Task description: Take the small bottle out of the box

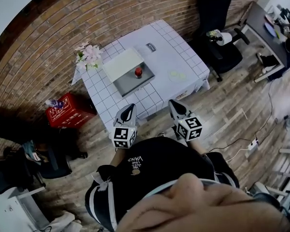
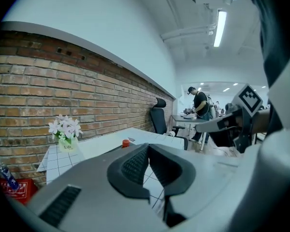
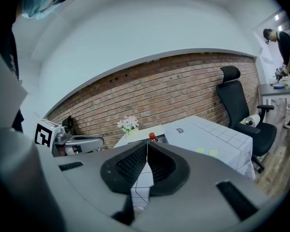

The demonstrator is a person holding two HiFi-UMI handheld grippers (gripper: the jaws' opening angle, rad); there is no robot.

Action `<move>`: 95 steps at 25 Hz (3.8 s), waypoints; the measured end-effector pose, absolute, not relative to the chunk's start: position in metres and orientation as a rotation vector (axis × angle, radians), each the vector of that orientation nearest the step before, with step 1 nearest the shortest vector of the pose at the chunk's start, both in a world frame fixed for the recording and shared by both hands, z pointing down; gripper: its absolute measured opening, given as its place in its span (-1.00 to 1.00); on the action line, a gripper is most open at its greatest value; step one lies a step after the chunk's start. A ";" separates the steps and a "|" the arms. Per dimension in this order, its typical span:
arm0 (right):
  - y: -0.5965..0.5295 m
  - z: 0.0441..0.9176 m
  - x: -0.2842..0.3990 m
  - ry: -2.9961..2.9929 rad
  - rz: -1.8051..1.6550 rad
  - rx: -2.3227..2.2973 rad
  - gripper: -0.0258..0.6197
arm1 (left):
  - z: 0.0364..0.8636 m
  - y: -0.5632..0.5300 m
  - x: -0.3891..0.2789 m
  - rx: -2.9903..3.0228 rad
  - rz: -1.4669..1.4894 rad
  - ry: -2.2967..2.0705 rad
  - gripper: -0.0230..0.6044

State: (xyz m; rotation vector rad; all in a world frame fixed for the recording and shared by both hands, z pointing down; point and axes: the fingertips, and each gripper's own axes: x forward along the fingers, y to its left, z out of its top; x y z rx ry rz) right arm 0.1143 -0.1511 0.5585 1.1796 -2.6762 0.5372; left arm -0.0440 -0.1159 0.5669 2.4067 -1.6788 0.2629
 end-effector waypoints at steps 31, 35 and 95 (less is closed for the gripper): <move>-0.216 0.575 0.083 -2.581 0.666 1.292 -0.91 | 0.586 -0.247 -0.063 2.503 0.429 -1.484 -0.88; -0.223 0.578 0.085 -2.564 0.677 1.332 -0.91 | 0.595 -0.260 -0.065 2.484 0.463 -1.458 -0.86; -0.235 0.602 0.134 -2.318 0.757 1.527 -0.91 | 0.697 -0.354 -0.048 2.300 0.678 -1.279 -0.19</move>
